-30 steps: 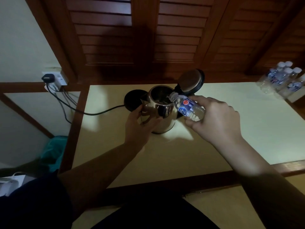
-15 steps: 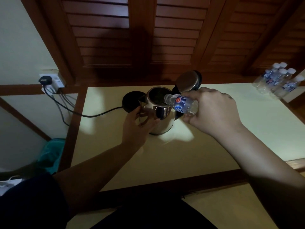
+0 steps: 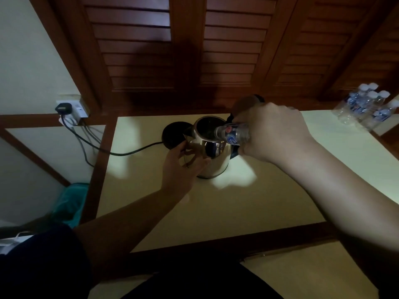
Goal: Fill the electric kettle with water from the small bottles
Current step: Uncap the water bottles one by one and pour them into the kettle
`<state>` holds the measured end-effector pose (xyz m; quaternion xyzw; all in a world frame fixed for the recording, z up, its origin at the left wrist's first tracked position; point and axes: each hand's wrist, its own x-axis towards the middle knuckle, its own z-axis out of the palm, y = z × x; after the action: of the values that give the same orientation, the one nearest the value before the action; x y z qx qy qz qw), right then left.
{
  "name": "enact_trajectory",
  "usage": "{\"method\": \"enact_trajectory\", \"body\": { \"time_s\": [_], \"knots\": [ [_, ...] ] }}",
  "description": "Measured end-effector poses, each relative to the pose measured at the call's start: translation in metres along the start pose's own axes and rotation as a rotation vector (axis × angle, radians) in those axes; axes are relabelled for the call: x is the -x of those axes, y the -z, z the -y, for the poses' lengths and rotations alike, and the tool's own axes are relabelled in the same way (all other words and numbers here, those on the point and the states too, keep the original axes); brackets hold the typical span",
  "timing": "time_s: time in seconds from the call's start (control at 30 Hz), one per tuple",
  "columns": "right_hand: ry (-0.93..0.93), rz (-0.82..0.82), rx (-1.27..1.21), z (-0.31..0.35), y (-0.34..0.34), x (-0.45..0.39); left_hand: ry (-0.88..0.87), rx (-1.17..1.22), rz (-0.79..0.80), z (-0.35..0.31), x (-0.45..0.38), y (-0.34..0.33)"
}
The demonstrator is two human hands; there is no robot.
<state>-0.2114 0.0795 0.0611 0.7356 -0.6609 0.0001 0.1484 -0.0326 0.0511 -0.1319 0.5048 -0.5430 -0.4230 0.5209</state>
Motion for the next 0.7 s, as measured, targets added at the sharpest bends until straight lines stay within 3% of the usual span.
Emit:
{"method": "enact_trajectory", "body": {
  "time_s": [0.7],
  "knots": [
    [0.181, 0.229, 0.083, 0.008, 0.024, -0.056, 0.006, 0.014, 0.011, -0.006, 0.001, 0.001]
  ]
}}
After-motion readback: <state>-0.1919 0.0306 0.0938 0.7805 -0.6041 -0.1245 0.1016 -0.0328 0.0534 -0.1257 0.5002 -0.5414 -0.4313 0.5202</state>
